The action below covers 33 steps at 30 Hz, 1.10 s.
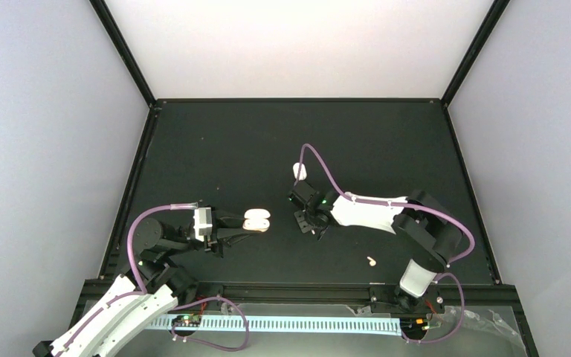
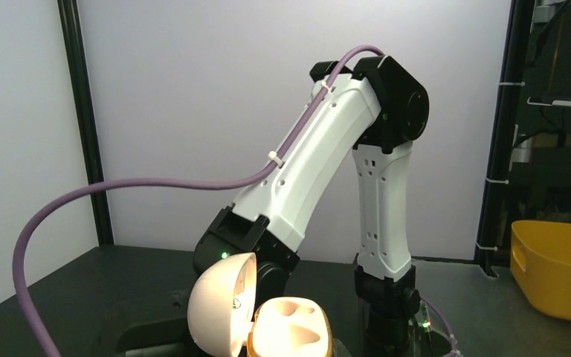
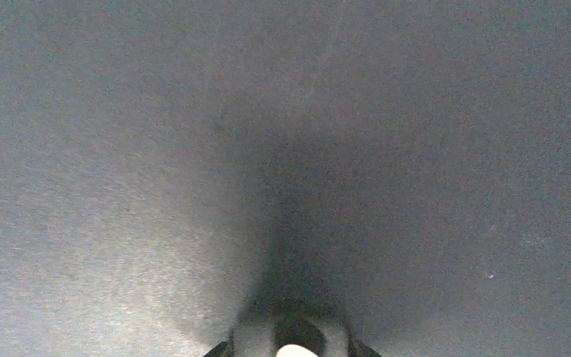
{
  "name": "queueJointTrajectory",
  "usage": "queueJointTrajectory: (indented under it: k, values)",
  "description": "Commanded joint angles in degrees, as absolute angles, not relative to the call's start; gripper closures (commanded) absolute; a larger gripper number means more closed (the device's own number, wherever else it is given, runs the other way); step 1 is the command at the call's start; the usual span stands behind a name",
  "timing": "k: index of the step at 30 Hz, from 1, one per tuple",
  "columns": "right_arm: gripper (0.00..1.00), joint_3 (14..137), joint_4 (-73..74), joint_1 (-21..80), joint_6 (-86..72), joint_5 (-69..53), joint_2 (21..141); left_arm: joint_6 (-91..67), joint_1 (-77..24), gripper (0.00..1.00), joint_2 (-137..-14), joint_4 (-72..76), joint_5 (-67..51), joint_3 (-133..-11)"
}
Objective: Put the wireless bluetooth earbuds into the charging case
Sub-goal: Pick up the earbud from the center of the board.
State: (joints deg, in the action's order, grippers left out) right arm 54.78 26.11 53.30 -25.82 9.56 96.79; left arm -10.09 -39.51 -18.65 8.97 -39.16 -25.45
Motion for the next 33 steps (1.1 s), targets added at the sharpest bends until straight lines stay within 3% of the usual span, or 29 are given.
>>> queueJointTrajectory:
  k: [1,19,26,33]
  values:
    - [0.6,55.55,27.29,53.38,-25.75,11.58,98.7,-9.56,-39.79,0.98,-17.49,8.83,-39.15,-26.19]
    - [0.71,54.61,28.52,53.44,-26.56,11.57,98.17,-9.67,-39.78,0.98,-17.93,9.14,-39.28,-26.24]
    - [0.65,54.68,30.32,53.52,-27.7,12.14,96.62,-9.67,-39.8,0.98,-17.75,8.97,-39.17,-26.19]
    - [0.67,53.91,30.43,53.65,-27.94,12.15,96.26,-9.84,-39.74,0.98,-17.67,9.16,-39.26,-26.21]
